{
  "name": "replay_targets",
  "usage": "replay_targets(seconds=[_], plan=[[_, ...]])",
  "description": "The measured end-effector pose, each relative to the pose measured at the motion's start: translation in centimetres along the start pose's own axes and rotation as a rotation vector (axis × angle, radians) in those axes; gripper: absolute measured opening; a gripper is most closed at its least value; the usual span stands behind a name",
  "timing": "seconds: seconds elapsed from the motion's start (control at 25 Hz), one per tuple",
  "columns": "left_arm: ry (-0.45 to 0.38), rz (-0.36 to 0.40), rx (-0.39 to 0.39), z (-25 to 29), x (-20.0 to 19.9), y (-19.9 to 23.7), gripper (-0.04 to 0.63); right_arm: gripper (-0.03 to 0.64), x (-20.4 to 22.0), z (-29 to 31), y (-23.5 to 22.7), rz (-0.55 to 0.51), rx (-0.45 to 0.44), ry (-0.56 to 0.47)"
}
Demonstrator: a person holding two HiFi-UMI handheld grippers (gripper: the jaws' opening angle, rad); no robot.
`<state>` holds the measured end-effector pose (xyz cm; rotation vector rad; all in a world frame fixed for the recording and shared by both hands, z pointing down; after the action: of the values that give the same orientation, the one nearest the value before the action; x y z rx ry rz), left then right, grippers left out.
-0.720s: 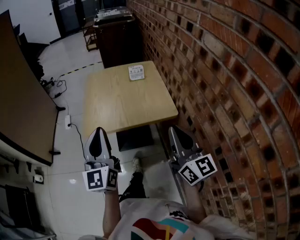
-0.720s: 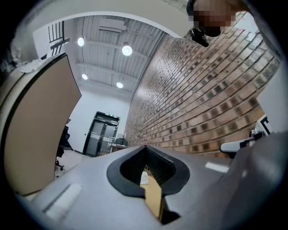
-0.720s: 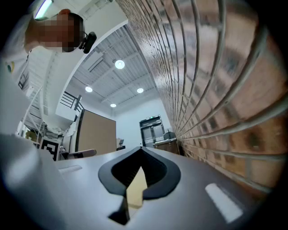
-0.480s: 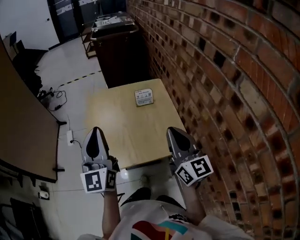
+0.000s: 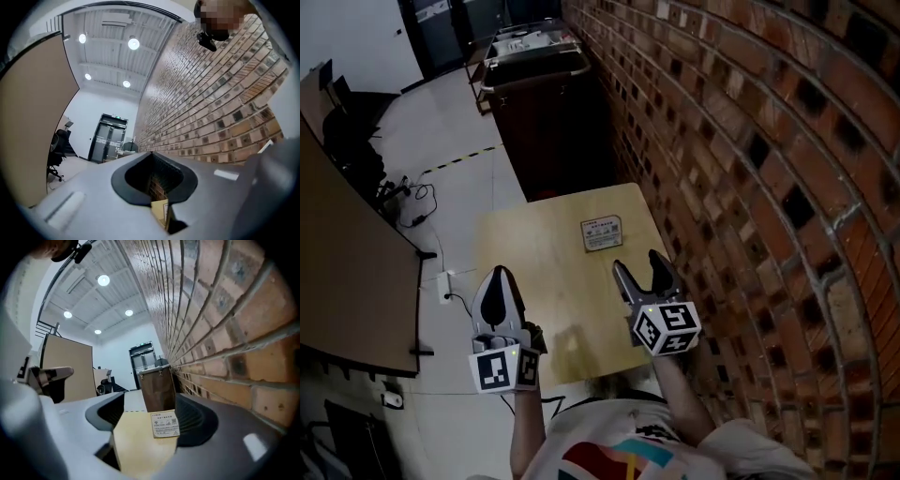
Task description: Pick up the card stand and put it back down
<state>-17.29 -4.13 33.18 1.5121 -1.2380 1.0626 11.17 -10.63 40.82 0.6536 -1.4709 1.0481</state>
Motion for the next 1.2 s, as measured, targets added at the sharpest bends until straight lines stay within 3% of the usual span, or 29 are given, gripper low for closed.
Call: replay_targets(seconds=[0.16,0.2,0.24,0.28,0.4,0.56,0.72,1.2], plan=[[0.003,0.01,-0.001,1.9,0.9,0.8,0.003,0.351,2.0,8.5,-1.5,-0.093,0.034,0.11],[0.011,0.011,-0.006,2.2,1.3,1.2,0.003,0.416,2.7,10.6,-2.0,-0.119,0.071,0.142],[0.024,0.009,-0.014,2.4,1.9,1.6,0.003,0.529,3.7,12.6,-2.4,-0.148,0.109,0.184],[0.038,0.006,-0.022,2.7,2.4,2.0,0.003,0.577,4.7,14.5,-2.8,-0.176,0.136,0.236],[0.081,0.0,-0.039,3.4,3.8,3.1,0.003,0.577,7.7,18.7,-3.4,-0.203,0.152,0.374],[0.142,-0.006,-0.037,4.1,5.6,4.4,0.003,0.577,10.3,21.5,-4.1,-0.139,0.207,0.441],[0.189,-0.013,-0.041,4.4,7.2,5.4,0.003,0.577,11.9,22.5,-5.6,-0.05,0.264,0.456],[0.216,-0.039,-0.073,5.0,8.4,6.0,0.003,0.577,12.8,23.7,-6.2,-0.106,0.234,0.439]])
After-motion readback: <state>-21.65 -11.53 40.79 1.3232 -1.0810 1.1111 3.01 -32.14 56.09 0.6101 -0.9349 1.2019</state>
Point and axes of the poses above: the fingertips, and each gripper's own axes: z forward along the fingers, y to its left, x out of its underside, the point moved 10 cm from there along -z, backward along the fingers, and after that the axes turned 1 degree about -x, right-handed, at the moved point
